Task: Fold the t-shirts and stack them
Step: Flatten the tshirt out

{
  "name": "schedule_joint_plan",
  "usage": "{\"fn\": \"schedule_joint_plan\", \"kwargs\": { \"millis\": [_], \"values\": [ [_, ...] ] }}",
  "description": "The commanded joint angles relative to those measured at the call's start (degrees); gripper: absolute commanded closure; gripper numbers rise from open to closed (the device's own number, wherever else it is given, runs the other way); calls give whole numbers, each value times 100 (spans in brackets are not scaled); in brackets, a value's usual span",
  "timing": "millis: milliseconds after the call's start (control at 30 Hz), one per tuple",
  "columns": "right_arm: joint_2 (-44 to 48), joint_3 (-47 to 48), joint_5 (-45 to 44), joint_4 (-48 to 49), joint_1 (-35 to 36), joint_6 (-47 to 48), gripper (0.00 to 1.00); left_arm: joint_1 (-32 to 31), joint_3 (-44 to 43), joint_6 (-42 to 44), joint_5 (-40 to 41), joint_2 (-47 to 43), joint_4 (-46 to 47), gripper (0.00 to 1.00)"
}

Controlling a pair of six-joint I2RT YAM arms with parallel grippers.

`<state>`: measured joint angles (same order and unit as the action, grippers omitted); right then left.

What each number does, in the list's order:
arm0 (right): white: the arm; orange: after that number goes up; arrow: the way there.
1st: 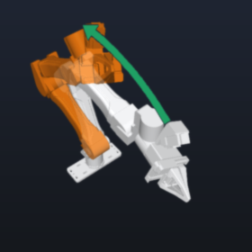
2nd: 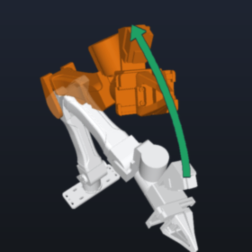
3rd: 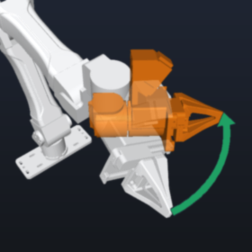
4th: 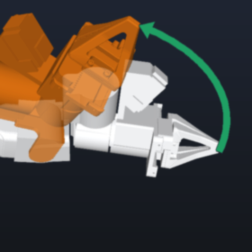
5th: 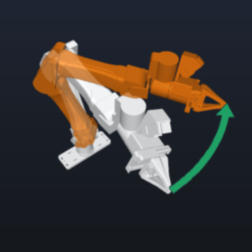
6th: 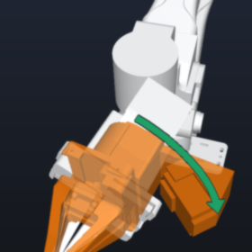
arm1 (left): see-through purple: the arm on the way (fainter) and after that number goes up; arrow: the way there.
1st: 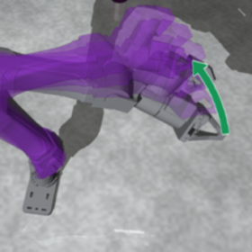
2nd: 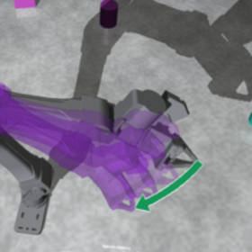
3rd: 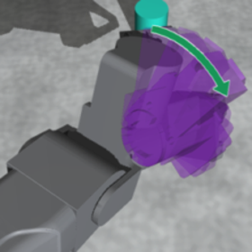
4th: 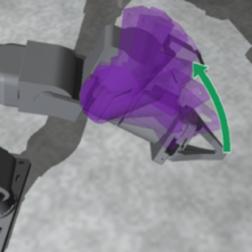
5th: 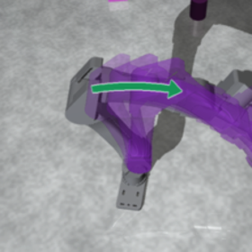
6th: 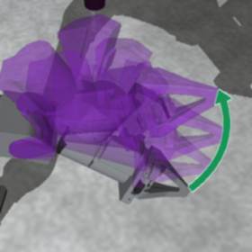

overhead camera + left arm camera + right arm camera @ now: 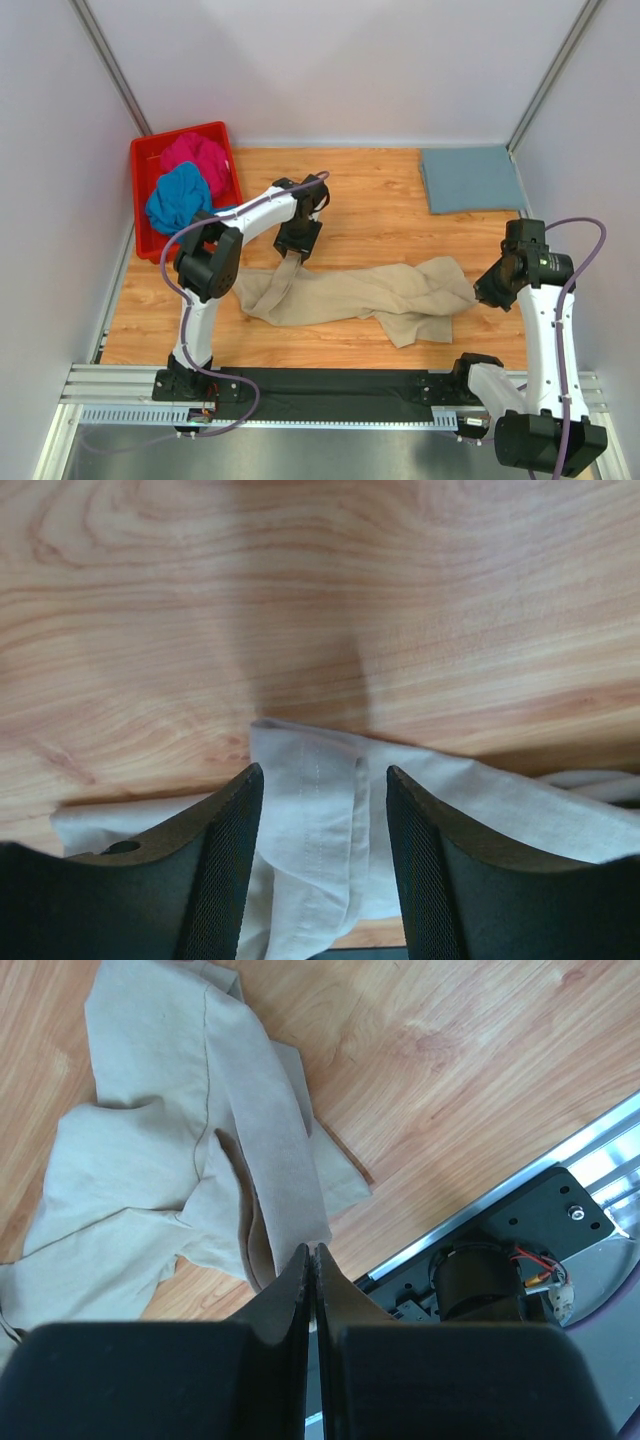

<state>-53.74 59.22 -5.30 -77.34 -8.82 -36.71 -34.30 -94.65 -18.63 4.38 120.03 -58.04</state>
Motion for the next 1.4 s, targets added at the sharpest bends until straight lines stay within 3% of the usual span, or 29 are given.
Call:
{"fn": "schedule_joint_plan", "kwargs": {
  "millis": [0,367,633,1100,1200,1333,1367],
  "values": [
    [170,-33,29,-510,-32,-38,100,-59,-291,106,247,170,-14,41],
    [399,-130,-15,-642,-32,-56,100,-76,-247,132,695,311,-23,48],
    [390,-192,55,-572,-32,-108,100,-85,-106,228,1091,-181,-67,53],
    [302,-157,90,-484,-32,-73,100,-85,-10,237,766,-59,-49,70],
    [293,-139,91,-484,-32,-64,100,-85,-44,220,740,-32,-102,77],
    [232,-95,29,-431,-32,-64,100,-85,-185,202,731,-76,-304,99],
    [197,-34,-14,-405,-32,-73,100,-76,-290,193,731,-137,-365,100]
  ]
}}
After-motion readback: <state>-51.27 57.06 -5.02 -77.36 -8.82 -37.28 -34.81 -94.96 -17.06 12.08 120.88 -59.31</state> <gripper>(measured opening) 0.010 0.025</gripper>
